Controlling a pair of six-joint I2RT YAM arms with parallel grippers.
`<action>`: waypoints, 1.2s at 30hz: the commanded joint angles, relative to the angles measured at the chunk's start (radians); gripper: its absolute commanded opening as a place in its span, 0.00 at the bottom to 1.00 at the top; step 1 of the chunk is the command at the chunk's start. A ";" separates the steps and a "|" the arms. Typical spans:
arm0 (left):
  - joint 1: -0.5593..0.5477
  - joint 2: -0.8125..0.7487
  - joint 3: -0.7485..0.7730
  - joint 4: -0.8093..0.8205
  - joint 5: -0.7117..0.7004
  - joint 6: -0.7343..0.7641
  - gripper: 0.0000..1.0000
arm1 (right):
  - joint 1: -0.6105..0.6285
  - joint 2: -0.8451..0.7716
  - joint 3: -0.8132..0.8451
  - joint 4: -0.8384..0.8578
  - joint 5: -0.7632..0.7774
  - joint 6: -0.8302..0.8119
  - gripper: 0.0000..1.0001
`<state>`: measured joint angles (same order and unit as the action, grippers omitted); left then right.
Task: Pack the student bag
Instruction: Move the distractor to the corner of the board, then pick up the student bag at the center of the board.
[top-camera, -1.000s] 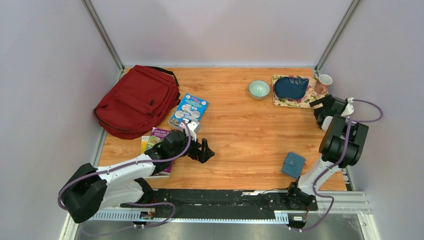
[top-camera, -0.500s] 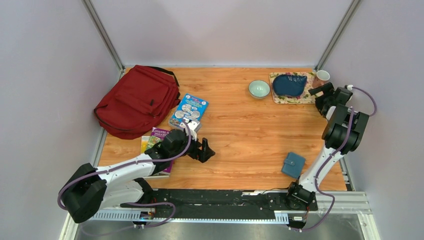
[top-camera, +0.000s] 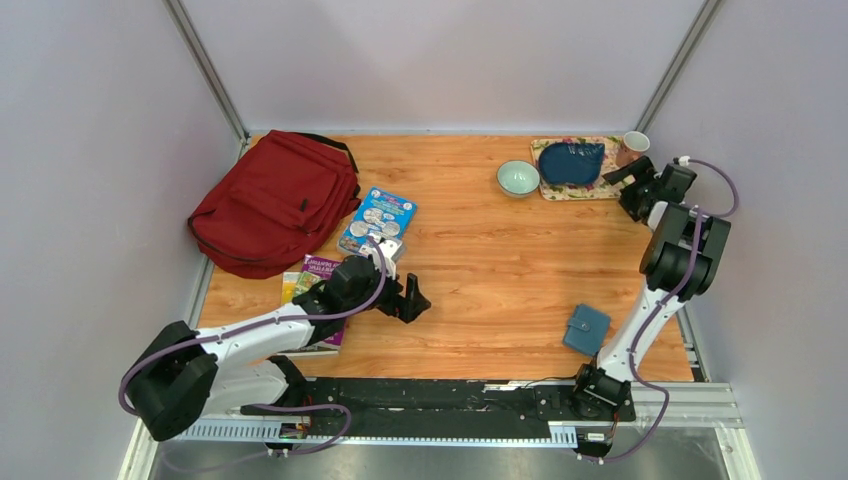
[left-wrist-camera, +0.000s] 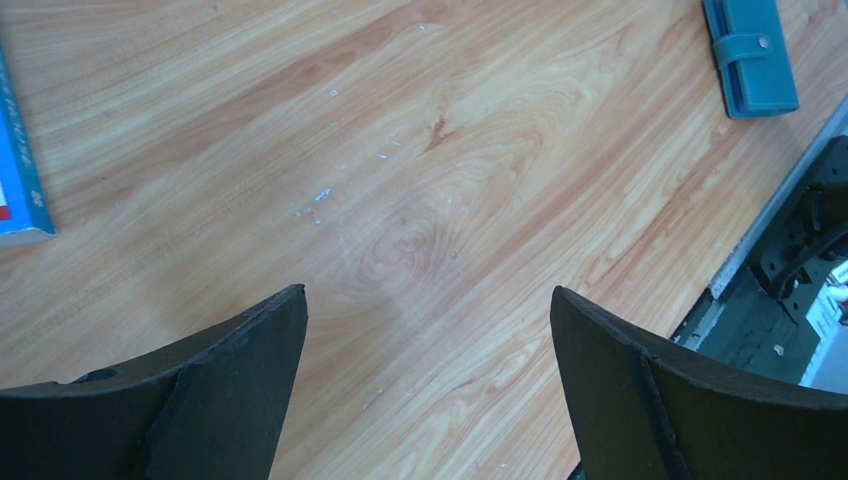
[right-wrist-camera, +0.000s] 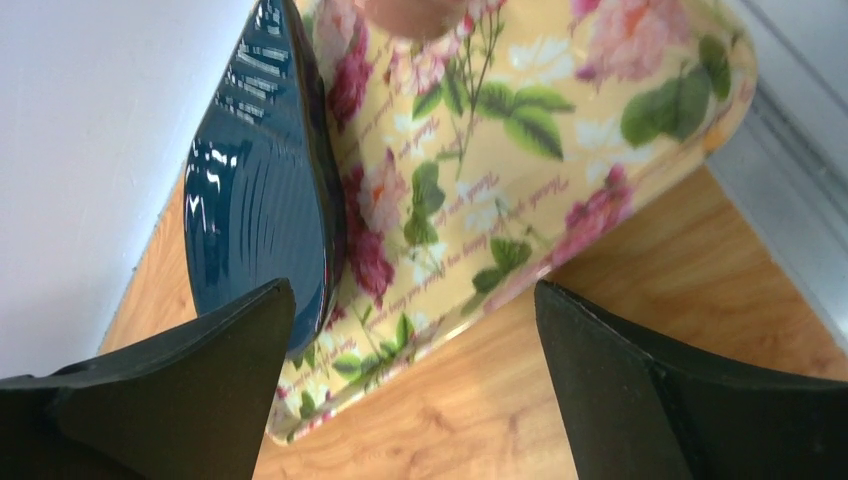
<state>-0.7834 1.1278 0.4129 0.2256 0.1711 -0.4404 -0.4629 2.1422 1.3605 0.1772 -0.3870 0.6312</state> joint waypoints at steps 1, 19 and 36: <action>0.004 -0.037 0.059 -0.040 -0.073 0.054 0.99 | 0.006 -0.097 -0.113 -0.002 0.013 -0.028 1.00; 0.713 -0.266 0.156 -0.452 -0.515 -0.050 0.99 | 0.016 -0.514 -0.534 0.027 -0.069 0.036 1.00; 1.251 -0.033 0.024 -0.230 -0.125 -0.198 0.99 | 0.099 -0.886 -0.678 -0.076 -0.222 -0.021 1.00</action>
<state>0.4370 1.0233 0.4366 -0.1120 -0.0387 -0.5915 -0.3630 1.3033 0.6979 0.1043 -0.5568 0.6346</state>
